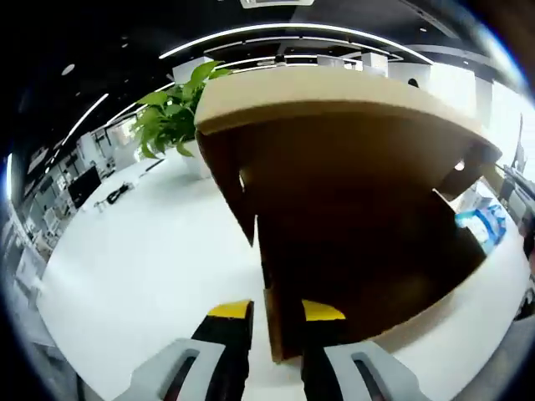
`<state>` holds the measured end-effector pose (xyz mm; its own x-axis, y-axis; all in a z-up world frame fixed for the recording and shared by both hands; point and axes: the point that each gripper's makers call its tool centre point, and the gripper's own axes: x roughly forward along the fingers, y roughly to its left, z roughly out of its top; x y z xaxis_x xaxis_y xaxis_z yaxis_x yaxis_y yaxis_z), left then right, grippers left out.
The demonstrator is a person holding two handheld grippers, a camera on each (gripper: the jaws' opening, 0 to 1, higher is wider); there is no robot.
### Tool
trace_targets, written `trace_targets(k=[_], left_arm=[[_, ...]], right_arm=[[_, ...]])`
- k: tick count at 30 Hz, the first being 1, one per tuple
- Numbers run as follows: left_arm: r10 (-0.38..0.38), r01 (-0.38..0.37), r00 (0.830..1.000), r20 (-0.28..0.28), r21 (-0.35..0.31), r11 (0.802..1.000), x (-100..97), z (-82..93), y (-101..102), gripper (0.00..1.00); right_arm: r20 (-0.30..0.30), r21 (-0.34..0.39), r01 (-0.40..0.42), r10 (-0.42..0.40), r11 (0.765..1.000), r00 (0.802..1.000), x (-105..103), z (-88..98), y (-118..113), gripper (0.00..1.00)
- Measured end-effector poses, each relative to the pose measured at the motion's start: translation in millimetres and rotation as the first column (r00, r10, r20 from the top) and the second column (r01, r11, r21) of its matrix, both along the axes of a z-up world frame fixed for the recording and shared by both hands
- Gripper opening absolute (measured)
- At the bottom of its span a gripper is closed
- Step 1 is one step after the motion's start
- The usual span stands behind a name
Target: Operate the shoe box by opening the lid, removing the specified soft item, and placing it in the target area until the item is outside and the box remains undamaged.
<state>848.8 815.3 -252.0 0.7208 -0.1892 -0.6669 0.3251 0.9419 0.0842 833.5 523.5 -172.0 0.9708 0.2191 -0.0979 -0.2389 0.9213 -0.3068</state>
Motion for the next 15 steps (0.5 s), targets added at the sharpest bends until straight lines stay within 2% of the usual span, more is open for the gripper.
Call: trace_targets(k=[8, 11, 15], left_arm=[[-0.018, 0.018, 0.999, -0.026, -0.008, 1.0, -16.0, -6.1, 4.2, 0.22], [-0.032, 0.032, 0.999, -0.032, -0.008, 0.999, -16.5, -7.0, 8.0, 0.22], [-0.045, 0.044, 0.998, -0.039, -0.007, 0.999, -26.5, -8.3, 9.5, 0.22]], right_arm=[[-0.054, -0.038, -0.01, 0.008, 0.999, 0.999, -17.3, -22.3, 3.5, 0.01], [-0.097, -0.042, -0.011, 0.007, 0.999, 0.995, -23.9, -35.4, 3.5, 0.02], [-0.144, -0.021, -0.005, 0.002, 1.0, 0.99, -29.1, -48.1, 1.8, 0.02]])
